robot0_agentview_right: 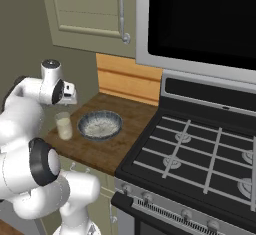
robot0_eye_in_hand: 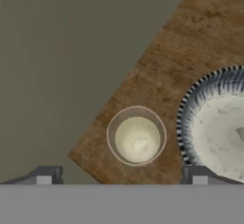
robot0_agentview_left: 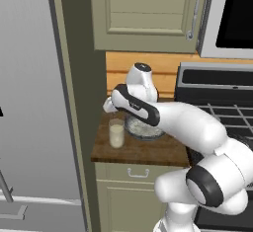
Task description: Grab a lemon wedge from the fridge and one ice cube from the ice bowl, and put them in the glass of lemonade.
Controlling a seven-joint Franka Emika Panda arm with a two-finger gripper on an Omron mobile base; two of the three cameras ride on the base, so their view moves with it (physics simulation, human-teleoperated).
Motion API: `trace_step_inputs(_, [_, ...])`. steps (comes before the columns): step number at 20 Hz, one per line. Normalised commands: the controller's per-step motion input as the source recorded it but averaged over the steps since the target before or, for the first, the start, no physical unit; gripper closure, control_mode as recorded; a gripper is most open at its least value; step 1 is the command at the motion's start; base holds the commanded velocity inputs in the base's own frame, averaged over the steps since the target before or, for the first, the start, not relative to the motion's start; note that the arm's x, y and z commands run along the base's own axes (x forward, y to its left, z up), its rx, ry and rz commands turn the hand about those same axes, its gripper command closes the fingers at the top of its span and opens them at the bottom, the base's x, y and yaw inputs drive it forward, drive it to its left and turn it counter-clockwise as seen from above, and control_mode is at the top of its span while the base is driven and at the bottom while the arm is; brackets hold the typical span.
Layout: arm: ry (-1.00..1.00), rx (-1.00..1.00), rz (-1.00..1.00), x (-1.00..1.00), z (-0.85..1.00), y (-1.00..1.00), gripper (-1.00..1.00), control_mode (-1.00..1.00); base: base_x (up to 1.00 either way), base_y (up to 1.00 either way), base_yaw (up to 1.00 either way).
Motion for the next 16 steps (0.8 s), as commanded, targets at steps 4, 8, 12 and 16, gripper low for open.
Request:
trace_step_inputs(4, [-0.1, 0.05, 0.0, -0.32, 0.17, -0.12, -1.0, -1.0, 0.0, 0.0, 0.0])
trace_step_inputs(8, [-0.08, 0.04, -0.01, -0.23, 0.1, -0.34, -1.0, -1.0, 0.0, 0.0, 0.0])
trace_step_inputs(12, [0.01, -0.02, -0.02, -0.04, 0.0, -0.55, -1.0, -1.0, 0.0, 0.0, 0.0])
trace_step_inputs(16, [0.04, -0.16, -0.05, -0.41, 0.3, -0.46, -1.0, -1.0, 0.0, 0.0, 0.0])
